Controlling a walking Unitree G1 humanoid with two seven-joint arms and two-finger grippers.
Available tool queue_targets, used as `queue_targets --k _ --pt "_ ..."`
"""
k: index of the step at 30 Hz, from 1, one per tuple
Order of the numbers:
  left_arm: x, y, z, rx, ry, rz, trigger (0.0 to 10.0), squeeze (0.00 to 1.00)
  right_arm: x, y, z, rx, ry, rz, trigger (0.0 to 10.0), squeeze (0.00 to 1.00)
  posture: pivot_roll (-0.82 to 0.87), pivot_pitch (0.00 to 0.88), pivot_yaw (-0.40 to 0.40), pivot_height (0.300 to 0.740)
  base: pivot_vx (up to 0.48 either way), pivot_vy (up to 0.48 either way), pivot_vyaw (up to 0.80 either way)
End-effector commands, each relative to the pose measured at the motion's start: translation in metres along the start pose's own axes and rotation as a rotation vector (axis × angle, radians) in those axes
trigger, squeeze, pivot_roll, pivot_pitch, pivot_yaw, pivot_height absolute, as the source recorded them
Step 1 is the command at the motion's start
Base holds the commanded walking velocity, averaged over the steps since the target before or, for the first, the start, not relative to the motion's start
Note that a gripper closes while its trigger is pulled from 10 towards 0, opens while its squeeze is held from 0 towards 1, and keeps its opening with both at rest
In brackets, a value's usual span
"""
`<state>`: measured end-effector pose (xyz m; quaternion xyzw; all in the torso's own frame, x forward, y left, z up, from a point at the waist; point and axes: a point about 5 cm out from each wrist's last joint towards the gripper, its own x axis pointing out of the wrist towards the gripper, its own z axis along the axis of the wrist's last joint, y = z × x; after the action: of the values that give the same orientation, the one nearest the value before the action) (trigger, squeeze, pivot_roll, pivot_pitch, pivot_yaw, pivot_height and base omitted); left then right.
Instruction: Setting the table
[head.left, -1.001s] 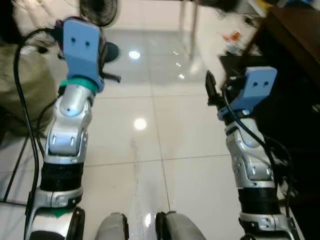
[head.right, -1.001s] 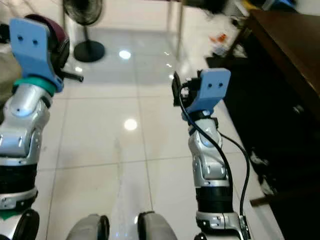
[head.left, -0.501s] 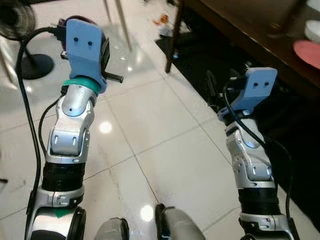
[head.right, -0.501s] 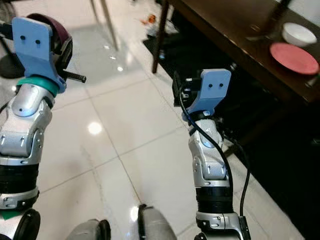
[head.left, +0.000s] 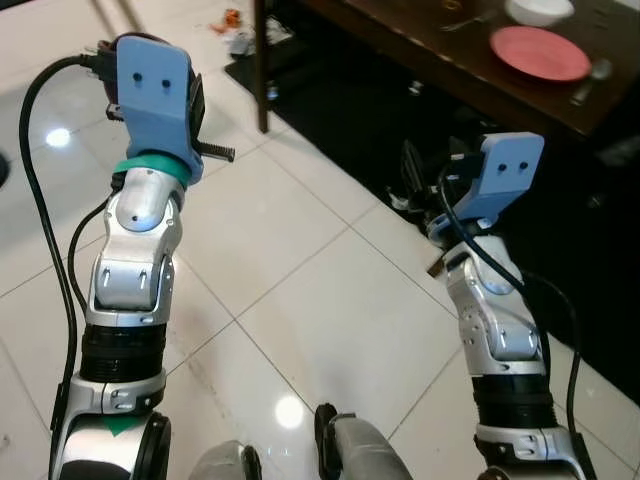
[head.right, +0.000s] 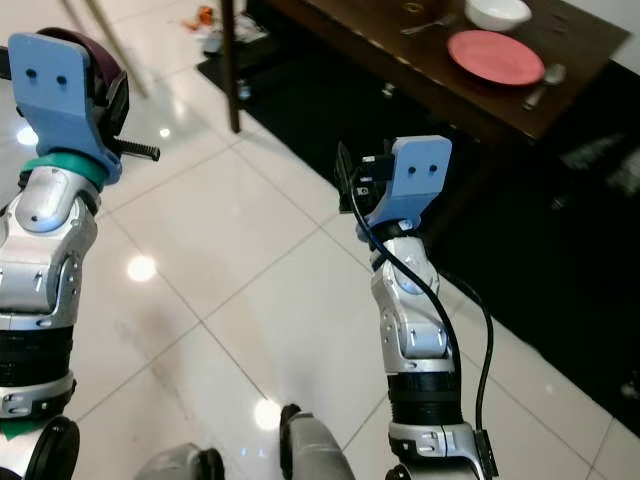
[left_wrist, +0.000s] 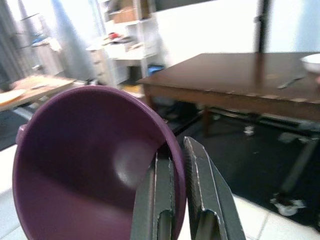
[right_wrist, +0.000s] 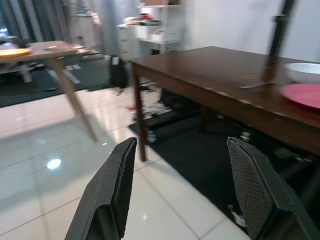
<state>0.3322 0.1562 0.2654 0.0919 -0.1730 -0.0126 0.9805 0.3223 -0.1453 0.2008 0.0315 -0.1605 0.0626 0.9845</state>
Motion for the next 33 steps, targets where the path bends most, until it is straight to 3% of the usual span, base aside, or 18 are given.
queue_targets --k 1,6,18,33 --pt "0.0008 -0.0024 0.0014 0.009 -0.010 0.003 10.0 0.00 -0.0020 -0.0047 -0.0029 0.003 0.017 -0.016 10.0 0.00 0.06 0.058 0.006 0.740 0.435 0.000 -0.80" --pt "0.0017 -0.0010 0.0014 0.015 -0.009 0.022 10.0 0.00 -0.0017 -0.0048 -0.0028 0.002 0.017 -0.017 10.0 0.00 0.06 0.059 0.007 0.740 0.471 0.000 -0.80" --pt "0.0029 0.0001 0.0016 0.021 -0.008 0.032 10.0 0.00 -0.0007 -0.0037 -0.0012 -0.001 0.005 -0.008 10.0 0.00 0.06 0.060 0.006 0.740 0.480 0.000 0.00" --pt "0.0040 -0.0004 0.0023 0.025 -0.014 0.028 10.0 0.00 0.0004 -0.0038 -0.0008 0.007 0.005 -0.008 10.0 0.00 0.06 0.059 0.007 0.740 0.480 0.000 -0.79"
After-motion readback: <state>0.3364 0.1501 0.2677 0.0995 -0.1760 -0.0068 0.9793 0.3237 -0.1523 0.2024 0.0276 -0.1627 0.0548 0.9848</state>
